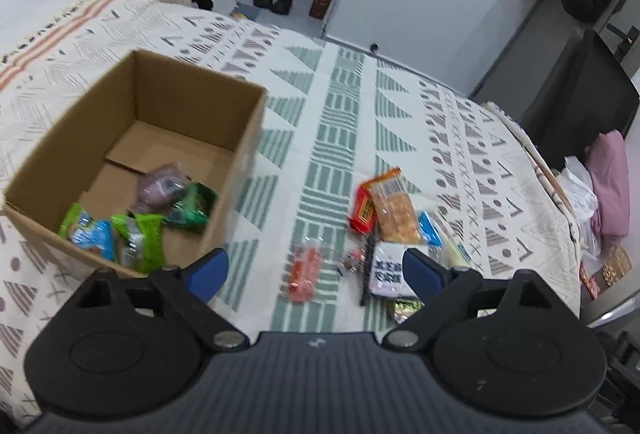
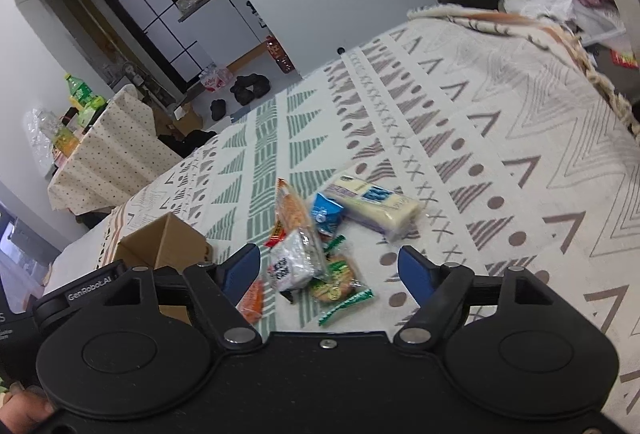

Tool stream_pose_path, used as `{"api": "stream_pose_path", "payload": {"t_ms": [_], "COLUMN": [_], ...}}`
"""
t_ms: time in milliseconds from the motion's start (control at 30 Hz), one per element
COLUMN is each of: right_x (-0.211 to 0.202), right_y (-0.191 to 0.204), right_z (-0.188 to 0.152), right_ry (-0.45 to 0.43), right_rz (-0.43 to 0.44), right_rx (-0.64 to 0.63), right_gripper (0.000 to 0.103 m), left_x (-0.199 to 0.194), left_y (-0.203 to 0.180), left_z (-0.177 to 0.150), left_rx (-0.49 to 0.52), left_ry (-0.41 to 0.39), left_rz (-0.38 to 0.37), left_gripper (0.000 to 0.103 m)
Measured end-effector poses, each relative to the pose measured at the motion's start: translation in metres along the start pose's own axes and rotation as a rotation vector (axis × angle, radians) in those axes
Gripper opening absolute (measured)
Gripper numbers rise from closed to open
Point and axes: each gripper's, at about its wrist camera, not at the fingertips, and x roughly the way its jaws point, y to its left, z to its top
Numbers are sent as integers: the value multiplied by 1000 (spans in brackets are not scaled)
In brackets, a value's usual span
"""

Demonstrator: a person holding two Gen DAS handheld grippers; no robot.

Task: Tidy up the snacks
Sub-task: 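Grasp the white black-text cake pack with the left gripper while the right grasps the cream cake roll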

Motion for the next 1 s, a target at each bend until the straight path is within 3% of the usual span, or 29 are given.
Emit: {"api": "stream_pose_path", "payload": {"t_ms": [500,1000], "right_x": [41,98], "right_y": [-38,-61], "right_z": [6,20], "right_ry": [14,80], "right_rz": [16,-38], "right_rx": [55,40], "right_gripper": [75,75], "left_x": [53,117], "left_y": [-60,-82], "left_z": [12,-4], "left_rx": [168,148], "left_ry": [133,220], "left_rz": [-17,-16], "left_gripper": [93,93]}}
